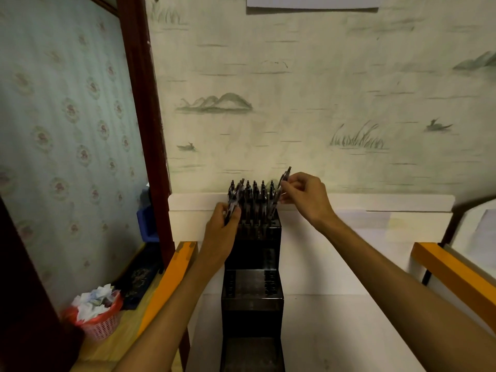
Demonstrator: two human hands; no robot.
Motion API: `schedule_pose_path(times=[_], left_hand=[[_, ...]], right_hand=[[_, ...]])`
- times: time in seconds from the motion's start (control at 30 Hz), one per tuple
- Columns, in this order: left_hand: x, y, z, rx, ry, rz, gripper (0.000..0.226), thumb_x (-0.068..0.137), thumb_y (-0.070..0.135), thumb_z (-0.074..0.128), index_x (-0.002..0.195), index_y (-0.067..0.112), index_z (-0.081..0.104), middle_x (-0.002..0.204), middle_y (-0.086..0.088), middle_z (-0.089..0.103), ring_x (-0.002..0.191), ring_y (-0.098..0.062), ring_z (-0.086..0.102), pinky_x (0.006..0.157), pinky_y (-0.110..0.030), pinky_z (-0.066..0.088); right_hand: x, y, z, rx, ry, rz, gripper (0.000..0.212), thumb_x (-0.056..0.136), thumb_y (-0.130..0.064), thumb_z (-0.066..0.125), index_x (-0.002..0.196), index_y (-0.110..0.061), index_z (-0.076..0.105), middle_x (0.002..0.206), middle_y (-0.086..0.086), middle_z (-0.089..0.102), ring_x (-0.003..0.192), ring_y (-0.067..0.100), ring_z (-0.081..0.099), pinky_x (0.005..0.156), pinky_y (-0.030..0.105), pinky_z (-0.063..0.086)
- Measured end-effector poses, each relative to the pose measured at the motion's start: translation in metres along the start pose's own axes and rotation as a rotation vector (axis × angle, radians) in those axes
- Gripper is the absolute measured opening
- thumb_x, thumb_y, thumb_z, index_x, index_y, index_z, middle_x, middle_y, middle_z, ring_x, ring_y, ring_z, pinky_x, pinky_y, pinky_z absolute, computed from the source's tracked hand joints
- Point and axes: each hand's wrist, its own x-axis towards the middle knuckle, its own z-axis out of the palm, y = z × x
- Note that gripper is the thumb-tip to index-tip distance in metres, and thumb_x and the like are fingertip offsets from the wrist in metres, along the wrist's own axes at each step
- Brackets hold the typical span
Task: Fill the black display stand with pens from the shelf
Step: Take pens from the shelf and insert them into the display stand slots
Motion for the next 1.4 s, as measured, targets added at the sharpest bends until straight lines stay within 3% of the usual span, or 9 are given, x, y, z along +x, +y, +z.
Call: schedule_pose_path(times=[0.23, 0.43, 0.57, 0.73, 0.83, 0.97, 1.1, 1.23, 1.4], left_hand=[[-0.002, -0.009, -0.010, -0.106, 0.032, 0.022, 0.018, 0.106, 0.025, 0.045, 0.094, 0.019, 0.057, 0.061, 0.003, 0.043, 0.050, -0.004, 0.038, 0.048, -0.016, 0.034], [-0.003, -0.010, -0.010, -0.083, 0.054, 0.039, 0.024, 0.106, 0.029, 0.043, 0.100, 0.022, 0.065, 0.065, -0.001, 0.047, 0.055, -0.004, 0.043, 0.051, -0.014, 0.037], [-0.002, -0.010, -0.010, -0.079, 0.045, 0.040, 0.021, 0.106, 0.026, 0.042, 0.099, 0.016, 0.059, 0.069, -0.003, 0.049, 0.057, -0.005, 0.045, 0.054, -0.019, 0.038], [-0.003, -0.013, -0.013, -0.102, 0.038, -0.018, 0.019, 0.105, 0.026, 0.045, 0.096, 0.016, 0.058, 0.071, -0.002, 0.052, 0.061, -0.007, 0.048, 0.060, -0.024, 0.040], [-0.005, -0.013, -0.015, -0.109, 0.019, -0.043, 0.021, 0.105, 0.026, 0.044, 0.096, 0.017, 0.061, 0.072, -0.004, 0.055, 0.064, -0.012, 0.049, 0.065, -0.029, 0.042], [-0.007, -0.016, -0.018, -0.085, 0.043, -0.055, 0.028, 0.105, 0.032, 0.043, 0.097, 0.017, 0.066, 0.069, 0.004, 0.057, 0.054, 0.002, 0.048, 0.055, -0.014, 0.039], [-0.010, -0.020, -0.024, -0.070, 0.024, -0.062, 0.034, 0.106, 0.031, 0.042, 0.094, 0.018, 0.071, 0.063, 0.008, 0.052, 0.052, 0.001, 0.045, 0.055, -0.020, 0.034], [-0.014, -0.021, -0.025, -0.086, -0.001, -0.070, 0.033, 0.106, 0.030, 0.044, 0.092, 0.019, 0.073, 0.059, 0.009, 0.054, 0.049, -0.003, 0.043, 0.051, -0.022, 0.033], [-0.023, -0.022, -0.025, -0.044, -0.047, -0.107, 0.041, 0.105, 0.036, 0.044, 0.098, 0.006, 0.071, 0.060, 0.005, 0.057, 0.047, -0.004, 0.043, 0.047, -0.019, 0.033]], right_hand=[[0.001, 0.006, -0.004, -0.181, 0.074, -0.100, 0.009, 0.093, -0.017, 0.068, 0.094, -0.008, 0.068, 0.076, 0.005, 0.072, 0.066, 0.017, 0.072, 0.073, 0.039, 0.062], [-0.003, 0.008, 0.003, -0.310, -0.024, -0.168, 0.008, 0.091, -0.019, 0.070, 0.093, -0.011, 0.071, 0.075, 0.000, 0.073, 0.066, 0.011, 0.072, 0.077, 0.040, 0.061], [-0.009, 0.014, 0.005, -0.481, -0.112, -0.188, 0.015, 0.089, -0.023, 0.073, 0.094, -0.009, 0.075, 0.078, 0.004, 0.074, 0.072, 0.016, 0.072, 0.082, 0.041, 0.059], [-0.020, 0.019, 0.009, -0.543, -0.124, -0.205, 0.017, 0.091, -0.026, 0.070, 0.082, -0.013, 0.077, 0.068, -0.004, 0.071, 0.064, 0.007, 0.067, 0.076, 0.030, 0.056], [-0.019, 0.017, 0.011, -0.577, -0.128, -0.205, 0.023, 0.092, -0.027, 0.069, 0.074, -0.014, 0.075, 0.065, -0.003, 0.069, 0.062, 0.011, 0.064, 0.073, 0.031, 0.054], [-0.021, 0.017, 0.012, -0.586, -0.100, -0.167, 0.030, 0.092, -0.030, 0.069, 0.067, -0.014, 0.073, 0.060, -0.002, 0.069, 0.058, 0.010, 0.065, 0.077, 0.031, 0.056], [-0.030, 0.014, 0.016, -0.488, -0.052, -0.100, 0.036, 0.090, -0.034, 0.071, 0.060, -0.014, 0.072, 0.053, -0.001, 0.067, 0.049, 0.009, 0.064, 0.071, 0.023, 0.054], [-0.044, -0.001, 0.032, -0.068, -0.227, 0.049, 0.012, 0.087, -0.025, 0.076, 0.087, -0.013, 0.078, 0.075, 0.003, 0.076, 0.069, 0.020, 0.074, 0.073, 0.034, 0.062], [-0.057, -0.010, 0.055, 0.118, -0.299, 0.094, 0.018, 0.085, -0.017, 0.077, 0.098, -0.005, 0.075, 0.084, 0.009, 0.077, 0.079, 0.026, 0.074, 0.072, 0.028, 0.061]])
